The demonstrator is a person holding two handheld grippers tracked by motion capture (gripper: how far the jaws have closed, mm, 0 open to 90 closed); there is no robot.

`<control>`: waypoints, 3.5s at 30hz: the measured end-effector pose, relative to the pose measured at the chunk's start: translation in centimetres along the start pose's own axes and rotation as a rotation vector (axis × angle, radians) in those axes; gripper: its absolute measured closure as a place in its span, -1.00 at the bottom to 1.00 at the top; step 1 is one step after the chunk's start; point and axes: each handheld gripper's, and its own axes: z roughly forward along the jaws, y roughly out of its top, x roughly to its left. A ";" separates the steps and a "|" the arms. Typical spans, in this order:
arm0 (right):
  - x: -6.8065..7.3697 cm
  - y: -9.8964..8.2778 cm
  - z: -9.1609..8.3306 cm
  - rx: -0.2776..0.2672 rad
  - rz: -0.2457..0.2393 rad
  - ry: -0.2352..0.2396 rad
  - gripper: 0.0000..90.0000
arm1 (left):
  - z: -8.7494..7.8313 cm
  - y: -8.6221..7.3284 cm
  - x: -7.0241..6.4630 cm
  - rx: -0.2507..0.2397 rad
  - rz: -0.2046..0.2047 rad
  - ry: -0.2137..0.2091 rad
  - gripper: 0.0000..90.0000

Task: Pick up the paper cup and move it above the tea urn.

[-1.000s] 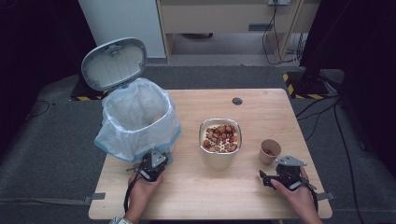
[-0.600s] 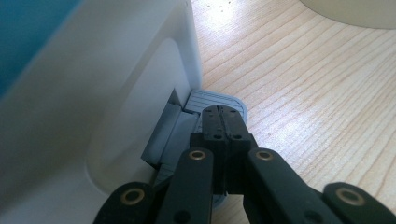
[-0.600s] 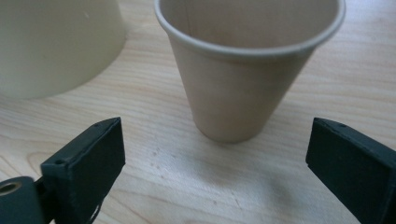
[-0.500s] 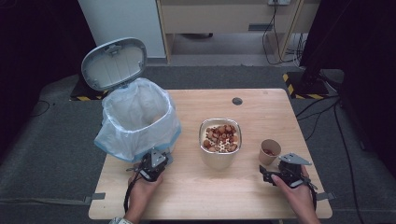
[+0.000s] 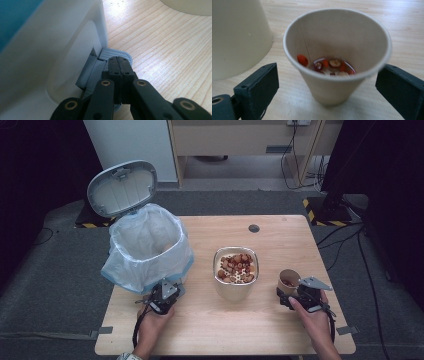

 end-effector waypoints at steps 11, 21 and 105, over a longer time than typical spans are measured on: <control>-0.2 1.0 1.9 -0.040 0.031 -0.027 -0.64 | 0.0 0.0 0.0 0.001 0.000 -0.001 0.99; -0.4 1.1 1.9 -0.037 0.009 -0.003 -0.41 | 0.0 0.0 0.0 0.001 -0.001 -0.001 0.99; -5.5 22.2 0.9 -0.196 -0.510 0.234 -0.27 | 0.0 -0.2 0.0 -0.017 -0.021 0.004 0.99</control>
